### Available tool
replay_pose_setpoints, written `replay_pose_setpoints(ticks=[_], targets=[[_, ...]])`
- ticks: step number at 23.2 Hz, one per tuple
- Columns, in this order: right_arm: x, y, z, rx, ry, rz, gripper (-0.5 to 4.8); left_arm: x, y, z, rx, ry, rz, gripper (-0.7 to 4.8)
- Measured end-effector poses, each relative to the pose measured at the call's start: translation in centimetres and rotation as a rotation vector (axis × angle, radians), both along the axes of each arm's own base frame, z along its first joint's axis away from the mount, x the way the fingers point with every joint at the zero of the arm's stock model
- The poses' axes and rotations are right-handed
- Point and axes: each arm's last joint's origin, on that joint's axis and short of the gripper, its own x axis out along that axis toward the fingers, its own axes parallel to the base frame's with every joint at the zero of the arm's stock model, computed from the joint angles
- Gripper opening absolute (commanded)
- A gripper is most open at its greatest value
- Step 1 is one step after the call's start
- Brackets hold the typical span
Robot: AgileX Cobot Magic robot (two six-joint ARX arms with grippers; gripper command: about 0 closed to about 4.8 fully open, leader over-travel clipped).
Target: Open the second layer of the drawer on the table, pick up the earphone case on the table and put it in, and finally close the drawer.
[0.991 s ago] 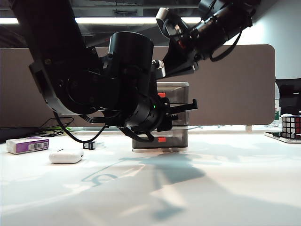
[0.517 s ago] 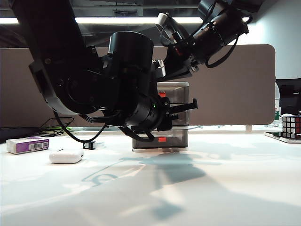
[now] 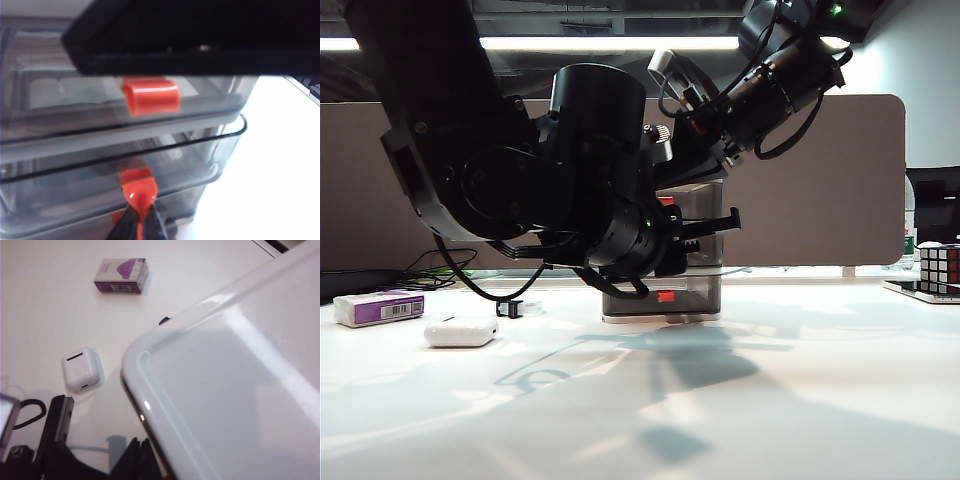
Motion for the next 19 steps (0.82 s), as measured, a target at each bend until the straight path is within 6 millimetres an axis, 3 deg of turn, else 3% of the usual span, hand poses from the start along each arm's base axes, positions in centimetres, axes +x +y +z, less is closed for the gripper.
replay_pose_setpoints(ticks=[19], targets=[[1.1, 0.6, -0.8, 0.04, -0.009, -0.042, -0.05, -2.4, -2.0, 0.3, 0.033, 0.024, -0.067, -0.06]])
